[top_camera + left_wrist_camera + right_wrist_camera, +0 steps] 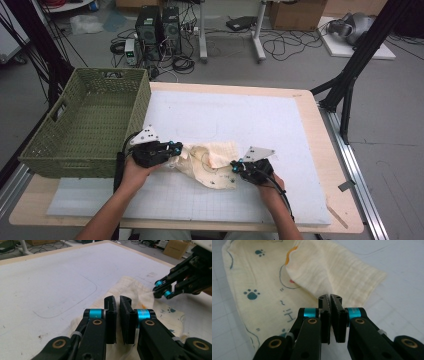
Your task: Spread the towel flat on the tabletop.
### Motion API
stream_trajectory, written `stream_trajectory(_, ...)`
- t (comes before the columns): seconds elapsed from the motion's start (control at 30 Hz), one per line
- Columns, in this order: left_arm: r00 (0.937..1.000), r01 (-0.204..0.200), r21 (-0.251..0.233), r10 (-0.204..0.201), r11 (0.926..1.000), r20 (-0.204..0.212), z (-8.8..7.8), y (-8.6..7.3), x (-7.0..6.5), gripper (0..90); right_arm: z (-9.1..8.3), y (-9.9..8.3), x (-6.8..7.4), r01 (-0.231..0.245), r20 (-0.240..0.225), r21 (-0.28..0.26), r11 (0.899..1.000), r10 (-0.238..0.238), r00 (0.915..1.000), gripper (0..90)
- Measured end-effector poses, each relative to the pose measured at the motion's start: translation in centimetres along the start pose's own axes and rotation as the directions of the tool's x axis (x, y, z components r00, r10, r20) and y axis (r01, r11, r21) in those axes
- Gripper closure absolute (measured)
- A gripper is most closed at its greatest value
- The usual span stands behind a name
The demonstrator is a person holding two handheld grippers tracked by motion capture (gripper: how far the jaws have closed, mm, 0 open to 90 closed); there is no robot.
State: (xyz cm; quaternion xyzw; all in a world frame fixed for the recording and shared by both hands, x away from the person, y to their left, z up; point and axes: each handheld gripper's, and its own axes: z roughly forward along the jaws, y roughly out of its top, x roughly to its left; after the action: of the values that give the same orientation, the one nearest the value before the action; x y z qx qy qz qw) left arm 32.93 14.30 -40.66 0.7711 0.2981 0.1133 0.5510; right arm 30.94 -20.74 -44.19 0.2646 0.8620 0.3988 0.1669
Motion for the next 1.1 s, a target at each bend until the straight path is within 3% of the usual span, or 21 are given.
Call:
stream_trajectory(0.07, 1.0, 0.006, 0.005, -0.006, 1.0, -0.002, 0.3, 0.0, 0.1, 83.8, -1.8, -0.2, -0.9, -0.028, 0.032, -0.021, 0.999, 0.029, 0.9991, 86.7)
stream_trajectory(0.17, 0.9996, 0.028, 0.0, -0.028, 0.9996, -0.004, 0.8, -0.2, 0.2, 83.9, -3.0, -0.5, -1.6, -0.049, 0.057, -0.042, 0.998, 0.051, 0.997, 86.7)
stream_trajectory(0.27, 0.9975, 0.049, -0.012, -0.049, 0.9987, -0.052, 1.6, 0.1, 0.6, 84.0, -4.8, -0.6, -3.1, -0.1, 0.102, -0.09, 0.991, 0.11, 0.9887, 86.6)
stream_trajectory(0.37, 0.9952, 0.053, -0.011, -0.054, 0.9985, -0.081, 1.9, 0.4, 0.9, 84.2, -5.1, -0.1, -4.4, -0.134, 0.133, -0.119, 0.984, 0.15, 0.9797, 86.7)
stream_trajectory(0.47, 0.9925, 0.045, -0.003, -0.045, 0.999, -0.113, 2.5, 0.7, 1.2, 84.3, -4.7, 0.5, -5.1, -0.149, 0.147, -0.123, 0.981, 0.167, 0.975, 86.7)
stream_trajectory(0.53, 0.9891, 0.059, -0.009, -0.059, 0.9982, -0.135, 2.9, 0.6, 1.5, 84.3, -4.0, 1.1, -5.9, -0.16, 0.162, -0.116, 0.98, 0.178, 0.9706, 86.7)
stream_trajectory(0.63, 0.9848, 0.069, 0.012, -0.066, 0.9975, -0.16, 3.4, 0.2, 1.9, 84.3, -2.7, 1.9, -7.2, -0.193, 0.187, -0.115, 0.975, 0.212, 0.9592, 86.7)
stream_trajectory(0.67, 0.9835, 0.063, 0.014, -0.06, 0.9979, -0.171, 3.5, 0.2, 1.9, 84.3, -1.5, 2.4, -8.1, -0.222, 0.202, -0.103, 0.97, 0.239, 0.9498, 86.6)
stream_trajectory(0.73, 0.9808, 0.06, 0.006, -0.057, 0.9982, -0.186, 3.5, 0.2, 1.8, 84.2, -1.1, 2.5, -8.3, -0.228, 0.209, -0.092, 0.969, 0.243, 0.9473, 86.6)
stream_trajectory(0.87, 0.9775, 0.063, 0.011, -0.06, 0.9979, -0.203, 3.7, 0.0, 2.2, 83.7, 1.0, 2.8, -9.2, -0.254, 0.252, -0.062, 0.965, 0.261, 0.9319, 86.2)
stream_trajectory(0.9, 0.9759, 0.054, 0.023, -0.048, 0.9983, -0.213, 3.7, 0.0, 2.3, 84.0, 1.7, 2.7, -9.1, -0.261, 0.291, -0.068, 0.963, 0.27, 0.9178, 76.3)
stream_trajectory(0.93, 0.9763, 0.045, 0.035, -0.036, 0.9984, -0.213, 3.7, -0.1, 2.4, 84.2, 1.8, 2.7, -9.0, -0.273, 0.296, -0.069, 0.96, 0.281, 0.9128, 69.3)
stream_trajectory(0.97, 0.9763, 0.045, 0.035, -0.036, 0.9984, -0.213, 3.7, -0.1, 2.4, 84.3, 1.8, 2.7, -9.0, -0.273, 0.296, -0.069, 0.96, 0.281, 0.9128, 69.3)
stream_trajectory(1.03, 0.9768, 0.039, 0.038, -0.03, 0.9985, -0.212, 3.6, -0.1, 2.5, 84.3, 1.8, 2.6, -8.9, -0.287, 0.286, -0.068, 0.956, 0.294, 0.912, 58.7)
stream_trajectory(1.1, 0.9768, 0.042, 0.035, -0.034, 0.9985, -0.211, 3.6, -0.1, 2.6, 84.3, 1.2, 2.4, -8.4, -0.273, 0.282, -0.078, 0.959, 0.284, 0.9166, 54.4)
